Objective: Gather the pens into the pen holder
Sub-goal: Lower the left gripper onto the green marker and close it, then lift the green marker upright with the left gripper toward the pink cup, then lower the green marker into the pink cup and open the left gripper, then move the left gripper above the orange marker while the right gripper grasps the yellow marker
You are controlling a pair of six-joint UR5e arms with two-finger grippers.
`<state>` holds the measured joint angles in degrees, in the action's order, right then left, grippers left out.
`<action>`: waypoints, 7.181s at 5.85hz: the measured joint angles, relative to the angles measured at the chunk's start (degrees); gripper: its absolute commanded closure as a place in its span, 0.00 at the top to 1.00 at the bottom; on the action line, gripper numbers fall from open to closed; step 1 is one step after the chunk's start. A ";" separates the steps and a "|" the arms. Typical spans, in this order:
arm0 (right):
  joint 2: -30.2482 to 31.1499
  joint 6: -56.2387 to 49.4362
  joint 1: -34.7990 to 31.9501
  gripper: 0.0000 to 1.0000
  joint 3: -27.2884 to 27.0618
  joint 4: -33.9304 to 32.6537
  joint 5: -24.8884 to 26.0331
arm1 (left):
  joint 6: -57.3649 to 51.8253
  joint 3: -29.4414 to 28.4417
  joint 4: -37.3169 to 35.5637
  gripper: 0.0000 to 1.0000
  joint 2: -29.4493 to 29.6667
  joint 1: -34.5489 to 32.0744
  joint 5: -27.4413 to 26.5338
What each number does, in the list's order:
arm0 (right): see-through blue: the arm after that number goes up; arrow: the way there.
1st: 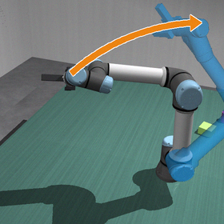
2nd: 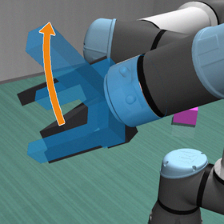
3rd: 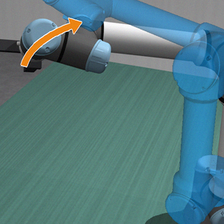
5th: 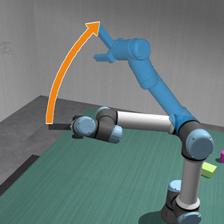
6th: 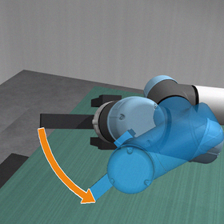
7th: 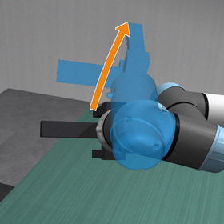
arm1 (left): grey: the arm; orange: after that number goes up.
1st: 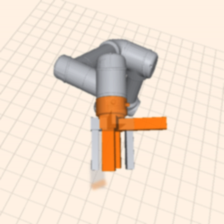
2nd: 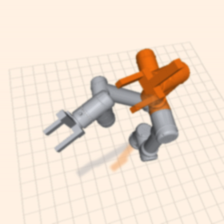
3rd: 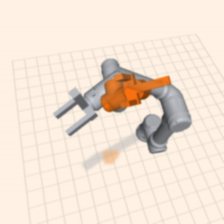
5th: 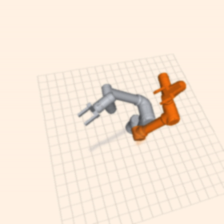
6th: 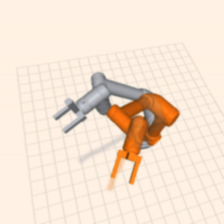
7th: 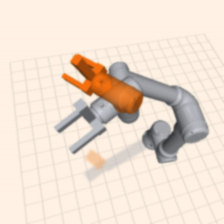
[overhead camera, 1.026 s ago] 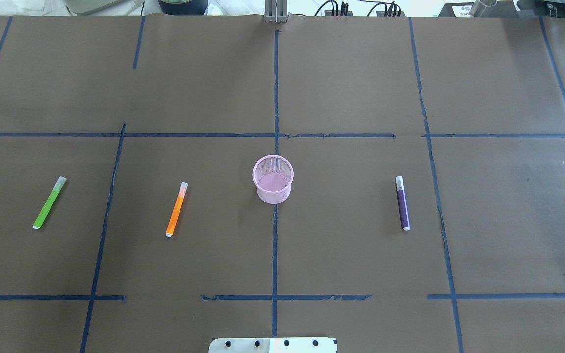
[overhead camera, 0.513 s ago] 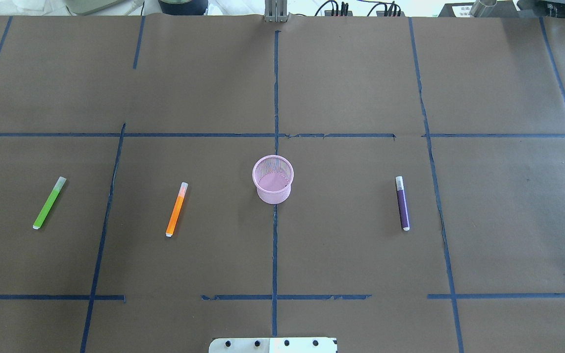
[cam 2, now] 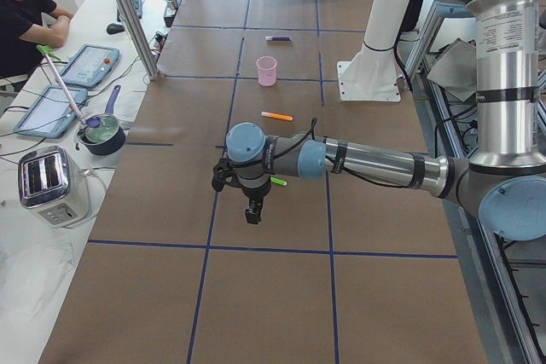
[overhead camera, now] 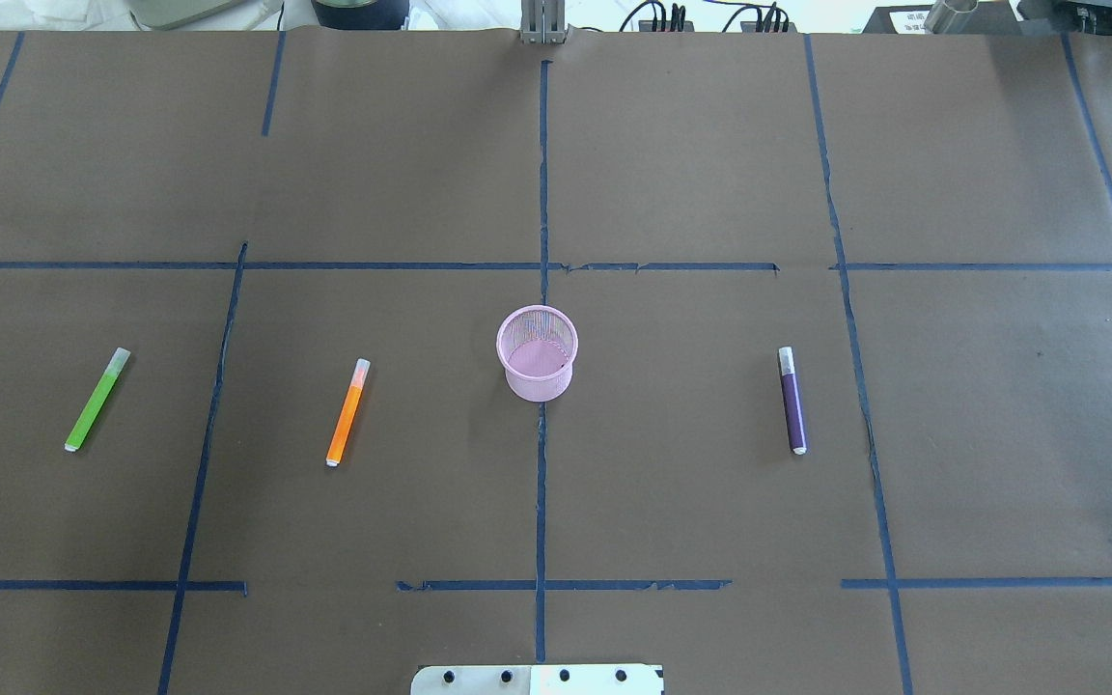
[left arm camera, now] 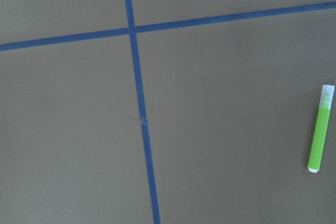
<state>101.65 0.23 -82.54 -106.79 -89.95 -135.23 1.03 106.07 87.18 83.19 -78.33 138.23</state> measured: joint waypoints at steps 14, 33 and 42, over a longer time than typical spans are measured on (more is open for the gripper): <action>0.01 -0.75 0.63 1.00 0.16 2.48 -0.03 | 22.50 -12.90 12.83 0.00 13.31 28.12 -8.57; 0.24 -0.12 0.69 1.00 1.72 6.98 0.03 | 57.59 -10.08 36.61 1.00 43.66 60.66 -75.35; -8.24 3.97 3.18 0.91 34.10 15.00 0.82 | 34.07 9.45 -1.67 1.00 26.86 33.10 -23.10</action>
<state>93.41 4.19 -79.37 -72.69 -74.96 -134.42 35.10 115.53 85.51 110.05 -45.22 115.13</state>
